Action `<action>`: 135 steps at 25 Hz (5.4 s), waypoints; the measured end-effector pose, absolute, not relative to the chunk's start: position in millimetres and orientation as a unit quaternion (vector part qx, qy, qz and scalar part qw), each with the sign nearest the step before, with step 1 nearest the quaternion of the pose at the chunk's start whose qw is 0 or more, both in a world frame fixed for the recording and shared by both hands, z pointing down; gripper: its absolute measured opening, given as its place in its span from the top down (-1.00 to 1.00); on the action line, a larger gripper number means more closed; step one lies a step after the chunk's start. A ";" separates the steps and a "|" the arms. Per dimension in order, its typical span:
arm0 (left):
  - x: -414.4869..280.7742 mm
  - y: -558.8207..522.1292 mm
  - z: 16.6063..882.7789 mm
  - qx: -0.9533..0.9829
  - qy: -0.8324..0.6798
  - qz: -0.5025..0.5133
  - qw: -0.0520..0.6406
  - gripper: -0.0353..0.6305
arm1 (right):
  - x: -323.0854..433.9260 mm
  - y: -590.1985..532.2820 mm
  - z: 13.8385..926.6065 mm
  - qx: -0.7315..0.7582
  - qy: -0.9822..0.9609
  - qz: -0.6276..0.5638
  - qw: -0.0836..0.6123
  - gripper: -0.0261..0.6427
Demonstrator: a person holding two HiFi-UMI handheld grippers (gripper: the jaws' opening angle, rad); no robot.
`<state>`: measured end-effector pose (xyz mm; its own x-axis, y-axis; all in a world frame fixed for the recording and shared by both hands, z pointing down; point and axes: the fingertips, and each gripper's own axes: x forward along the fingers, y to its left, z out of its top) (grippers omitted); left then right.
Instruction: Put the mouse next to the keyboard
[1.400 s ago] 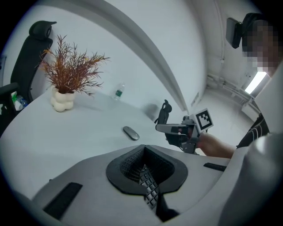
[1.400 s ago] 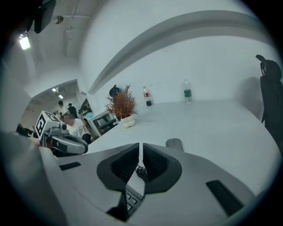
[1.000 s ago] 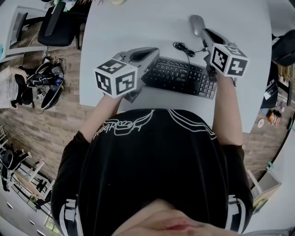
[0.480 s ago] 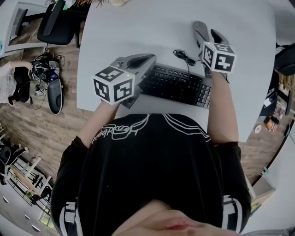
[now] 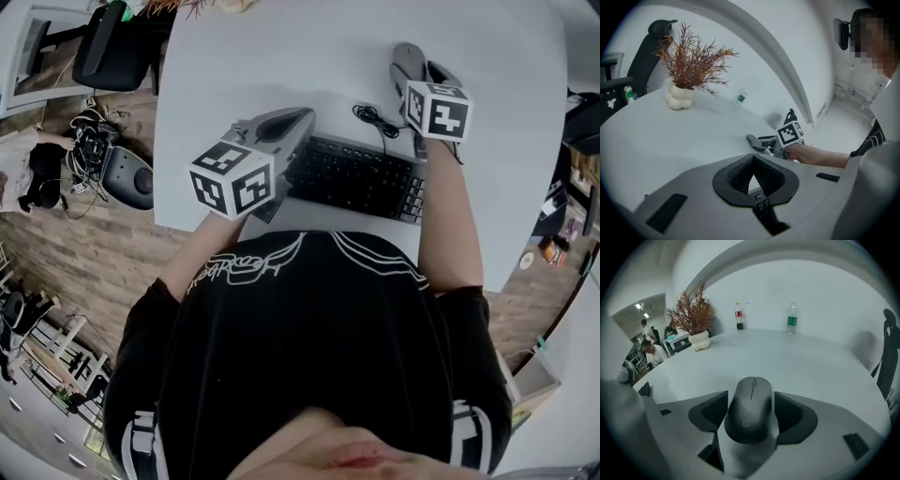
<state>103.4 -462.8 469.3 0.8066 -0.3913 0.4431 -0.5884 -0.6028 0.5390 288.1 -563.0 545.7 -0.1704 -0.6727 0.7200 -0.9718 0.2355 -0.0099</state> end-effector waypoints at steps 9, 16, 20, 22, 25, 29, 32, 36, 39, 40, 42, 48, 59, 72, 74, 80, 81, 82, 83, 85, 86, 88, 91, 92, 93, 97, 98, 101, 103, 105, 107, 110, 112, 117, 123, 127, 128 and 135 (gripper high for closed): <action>101.6 -462.7 472.2 0.885 -0.279 0.140 0.346 0.88 | 288.7 -563.8 556.5 0.571 -0.707 0.259 0.327 0.13; 92.6 -457.5 473.0 0.882 -0.283 0.133 0.352 0.88 | 290.5 -565.3 557.1 0.566 -0.700 0.289 0.326 0.13; 93.4 -449.1 470.3 0.886 -0.276 0.129 0.349 0.88 | 293.5 -565.3 558.1 0.564 -0.698 0.295 0.329 0.13; 91.1 -447.1 468.3 0.887 -0.277 0.126 0.347 0.88 | 294.4 -565.0 558.9 0.563 -0.696 0.298 0.331 0.13; 83.0 -446.2 467.0 0.886 -0.283 0.123 0.347 0.88 | 293.0 -564.4 558.9 0.563 -0.695 0.294 0.336 0.13; 74.9 -445.2 467.0 0.883 -0.293 0.124 0.347 0.88 | 291.6 -564.5 558.3 0.563 -0.698 0.281 0.341 0.13; 71.5 -445.5 468.2 0.879 -0.301 0.122 0.350 0.88 | 289.1 -565.8 555.8 0.564 -0.704 0.261 0.345 0.13; 71.1 -446.0 466.2 0.875 -0.308 0.118 0.354 0.88 | 288.9 -566.0 549.6 0.567 -0.712 0.239 0.338 0.13; 71.4 -444.9 461.2 0.876 -0.309 0.116 0.352 0.88 | 289.6 -563.4 538.0 0.571 -0.717 0.222 0.333 0.13; 71.7 -443.8 458.7 0.877 -0.309 0.115 0.350 0.88 | 289.8 -561.6 532.5 0.573 -0.719 0.217 0.329 0.13; 72.9 -440.3 452.9 0.879 -0.308 0.114 0.346 0.88 | 292.1 -555.3 519.5 0.580 -0.720 0.208 0.319 0.13; 76.6 -422.2 433.8 0.891 -0.291 0.114 0.329 0.88 | 298.6 -523.1 471.3 0.613 -0.717 0.183 0.277 0.13; 88.4 -370.2 398.4 0.917 -0.241 0.120 0.295 0.88 | 309.9 -425.7 390.1 0.673 -0.692 0.137 0.221 0.13; 106.3 -305.2 385.2 0.940 -0.160 0.114 0.280 0.88 | 352.4 -299.7 362.2 0.746 -0.620 0.126 0.210 0.13; 110.4 -298.5 386.6 0.941 -0.151 0.116 0.281 0.88 | 361.0 -281.5 366.7 0.755 -0.606 0.132 0.214 0.13; 113.5 -286.2 393.7 0.938 -0.139 0.119 0.293 0.88 | 381.8 -238.3 389.5 0.764 -0.578 0.146 0.246 0.13; 114.1 -285.4 395.9 0.938 -0.139 0.120 0.295 0.88 | 386.1 -232.2 394.7 0.765 -0.574 0.149 0.252 0.13; 114.7 -284.8 398.2 0.937 -0.138 0.122 0.297 0.88 | 390.5 -226.6 400.1 0.765 -0.570 0.153 0.257 0.13; 115.2 -284.2 400.3 0.937 -0.137 0.123 0.298 0.88 | 394.7 -221.2 405.7 0.766 -0.566 0.158 0.261 0.13; 115.9 -282.4 403.4 0.936 -0.136 0.126 0.301 0.88 | 400.8 -211.0 418.6 0.767 -0.560 0.175 0.262 0.13; 116.1 -281.3 404.6 0.935 -0.136 0.127 0.302 0.88 | 402.3 -206.5 426.3 0.765 -0.559 0.186 0.261 0.13; 116.7 -279.0 407.0 0.934 -0.135 0.129 0.306 0.88 | 403.1 -199.2 443.7 0.757 -0.559 0.206 0.266 0.13; 118.6 -275.2 410.2 0.934 -0.125 0.132 0.307 0.88 | 401.2 -192.5 470.5 0.738 -0.568 0.225 0.287 0.13; 119.3 -274.5 411.2 0.934 -0.121 0.133 0.307 0.88 | 401.2 -191.7 477.9 0.732 -0.571 0.229 0.293 0.13; 119.4 -274.2 412.8 0.934 -0.120 0.134 0.308 0.88 | 401.4 -191.0 484.7 0.727 -0.573 0.232 0.298 0.13; 113.4 -275.8 424.6 0.929 -0.127 0.148 0.313 0.88 | 401.0 -187.8 511.4 0.715 -0.574 0.251 0.311 0.13; 112.0 -277.1 427.2 0.928 -0.129 0.151 0.315 0.88 | 401.5 -187.2 517.9 0.712 -0.574 0.256 0.313 0.13; 108.8 -280.2 433.4 0.925 -0.134 0.156 0.320 0.88 | 401.6 -186.3 535.8 0.705 -0.575 0.270 0.316 0.13; 107.5 -282.1 435.9 0.924 -0.136 0.159 0.321 0.88 | 400.6 -186.4 543.6 0.701 -0.578 0.280 0.311 0.13; 106.7 -284.3 437.5 0.923 -0.137 0.161 0.320 0.88 | 400.8 -186.8 548.5 0.698 -0.579 0.288 0.307 0.13; 105.1 -285.4 439.5 0.923 -0.139 0.163 0.321 0.88 | 401.9 -186.7 552.8 0.696 -0.579 0.294 0.307 0.13; 100.9 -286.2 443.0 0.920 -0.143 0.165 0.324 0.88 | 402.8 -185.2 558.2 0.692 -0.582 0.308 0.297 0.13; 98.5 -287.3 445.1 0.919 -0.145 0.166 0.326 0.88 | 404.2 -184.7 560.2 0.689 -0.585 0.323 0.280 0.13; 92.3 -284.6 451.7 0.914 -0.148 0.174 0.335 0.88 | 406.1 -183.2 562.3 0.678 -0.588 0.349 0.271 0.13; 86.3 -277.2 446.5 0.916 -0.147 0.172 0.330 0.88 | 405.7 -183.3 564.3 0.676 -0.590 0.348 0.270 0.12; 78.0 -271.1 438.4 0.918 -0.151 0.167 0.326 0.88 | 402.8 -181.8 560.0 0.667 -0.607 0.340 0.267 0.12; 74.9 -269.7 435.7 0.919 -0.153 0.166 0.324 0.88 | 403.3 -182.2 556.0 0.668 -0.610 0.332 0.266 0.12; 46.1 -241.6 420.8 0.926 -0.157 0.158 0.304 0.88 | 367.0 -174.8 489.2 0.697 -0.634 0.233 0.243 0.05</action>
<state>46.1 -241.6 420.8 0.9008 -0.1952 0.3878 -0.3871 -0.7654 0.5141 367.0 -174.8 489.2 0.0883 -0.7700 0.6319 -0.9960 -0.0788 0.0432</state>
